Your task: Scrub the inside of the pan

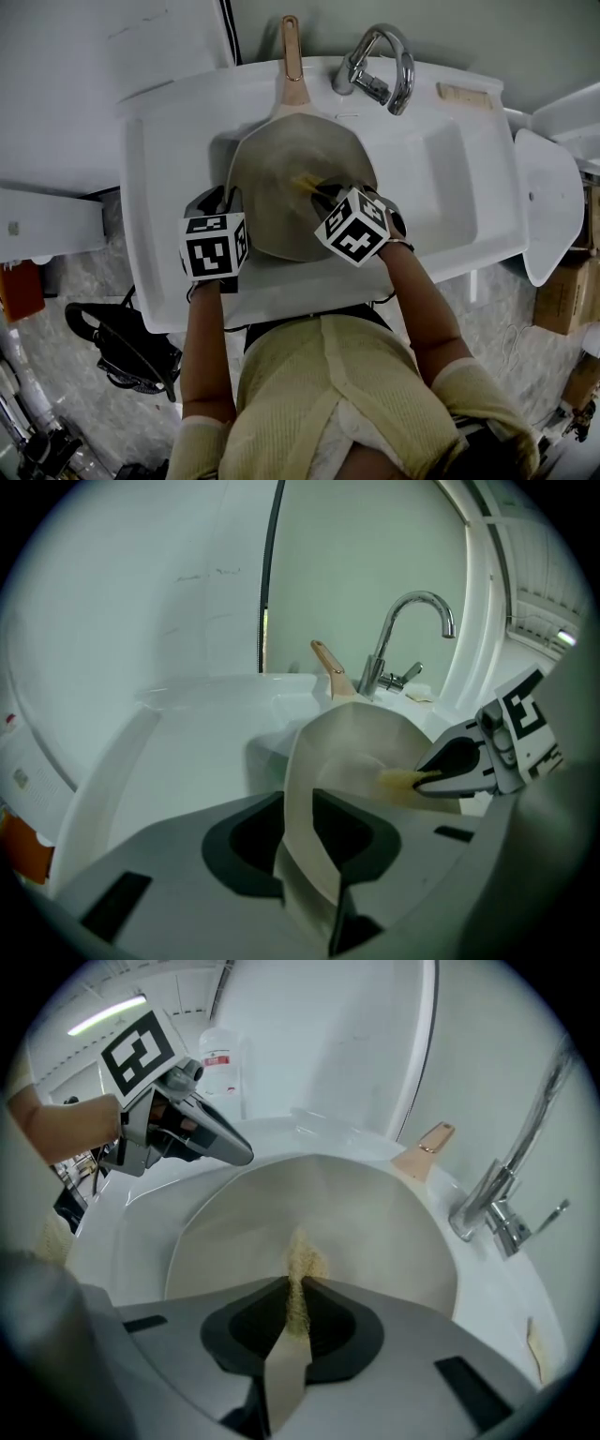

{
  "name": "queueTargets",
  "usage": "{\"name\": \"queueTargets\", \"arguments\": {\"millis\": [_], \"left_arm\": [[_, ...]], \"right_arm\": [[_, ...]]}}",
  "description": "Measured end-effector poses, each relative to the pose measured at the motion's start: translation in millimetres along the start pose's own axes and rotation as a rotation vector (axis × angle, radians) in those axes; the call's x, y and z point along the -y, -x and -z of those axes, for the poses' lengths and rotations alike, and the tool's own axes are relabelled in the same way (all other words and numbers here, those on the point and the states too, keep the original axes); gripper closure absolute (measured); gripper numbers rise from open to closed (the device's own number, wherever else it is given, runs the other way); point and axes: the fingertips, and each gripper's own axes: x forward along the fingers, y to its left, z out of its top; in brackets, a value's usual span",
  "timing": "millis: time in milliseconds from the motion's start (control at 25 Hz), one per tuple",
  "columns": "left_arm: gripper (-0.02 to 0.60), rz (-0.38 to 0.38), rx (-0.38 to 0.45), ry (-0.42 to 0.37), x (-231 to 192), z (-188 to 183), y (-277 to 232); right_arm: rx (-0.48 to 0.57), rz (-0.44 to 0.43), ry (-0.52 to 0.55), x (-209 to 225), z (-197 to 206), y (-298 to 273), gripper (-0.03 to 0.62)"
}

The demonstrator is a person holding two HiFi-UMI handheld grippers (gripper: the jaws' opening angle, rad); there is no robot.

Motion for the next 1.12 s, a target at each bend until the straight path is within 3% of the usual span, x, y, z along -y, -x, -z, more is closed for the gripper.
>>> {"name": "queueTargets", "arguments": {"millis": [240,520,760,920,1120], "left_arm": [[0.448,-0.017,-0.009,-0.028,-5.4,-8.2,-14.3],[0.448,-0.007,-0.033,-0.040,-8.8,-15.2,-30.0],[0.448,-0.009,-0.039,-0.057,-8.8,-22.2,-40.0],[0.448,0.001,-0.055,-0.069,-7.1,-22.8,-45.6],[0.449,0.015,-0.070,-0.076,-6.1,-21.5,-50.9]], "right_arm": [[0.045,0.134,0.036,26.7,-9.7,9.1,0.540],[0.094,0.223,0.042,49.8,-19.2,13.0,0.540],[0.094,0.301,0.110,61.5,-22.6,13.2,0.540],[0.125,0.404,0.202,71.8,-36.6,21.1,0.540],[0.061,0.497,0.301,86.5,-36.8,16.4,0.540]]}}
